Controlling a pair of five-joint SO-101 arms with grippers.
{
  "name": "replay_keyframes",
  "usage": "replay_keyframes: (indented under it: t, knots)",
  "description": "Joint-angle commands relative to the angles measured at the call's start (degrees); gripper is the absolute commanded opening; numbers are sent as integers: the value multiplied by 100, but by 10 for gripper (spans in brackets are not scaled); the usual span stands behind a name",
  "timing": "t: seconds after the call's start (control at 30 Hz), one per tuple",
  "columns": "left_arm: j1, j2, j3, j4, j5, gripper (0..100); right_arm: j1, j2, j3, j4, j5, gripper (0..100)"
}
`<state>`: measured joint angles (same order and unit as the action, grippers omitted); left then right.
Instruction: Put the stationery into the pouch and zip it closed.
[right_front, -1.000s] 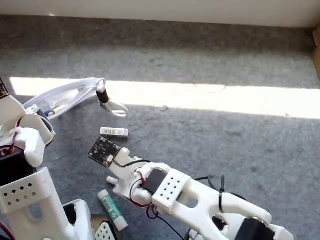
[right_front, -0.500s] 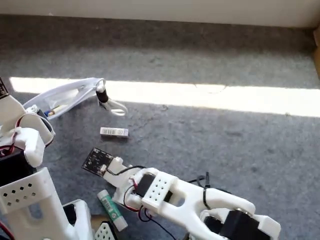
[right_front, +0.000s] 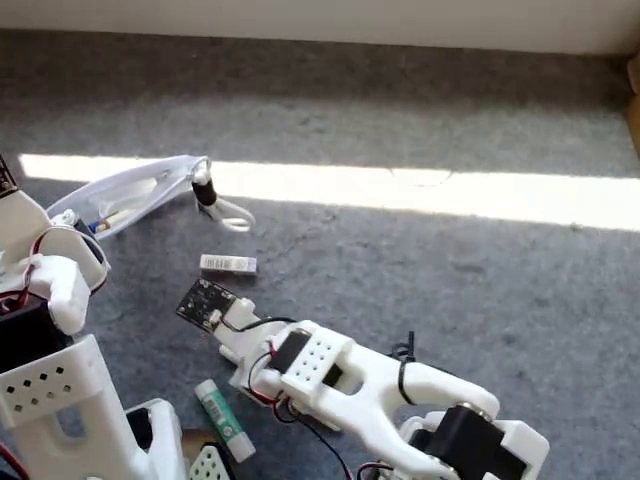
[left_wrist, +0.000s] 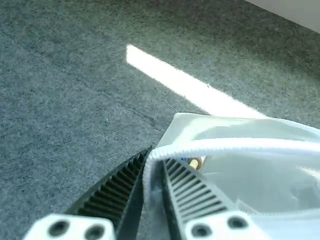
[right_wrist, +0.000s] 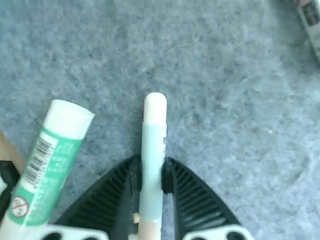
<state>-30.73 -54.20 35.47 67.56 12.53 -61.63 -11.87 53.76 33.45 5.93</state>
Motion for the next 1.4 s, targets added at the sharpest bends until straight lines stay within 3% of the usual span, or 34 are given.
replay_keyframes:
  t: [0.0, 0.47, 0.6, 0.8, 1.37]
  knots:
    - [-75, -22, -13, -79, 53, 7, 426, 4, -224, 84, 334, 4]
    - [-75, -22, -13, -88, 53, 7, 1648, 13, -1112, 2018, 457, 4]
    - [-75, -22, -13, -88, 53, 7, 1640, 57, -1112, 2070, 457, 10]
    - [-75, -22, -4, -79, 53, 7, 1473, 66, -1077, 2070, 457, 116]
    - [-66, -22, -4, -70, 35, 7, 1262, 75, -1059, 2070, 457, 69]
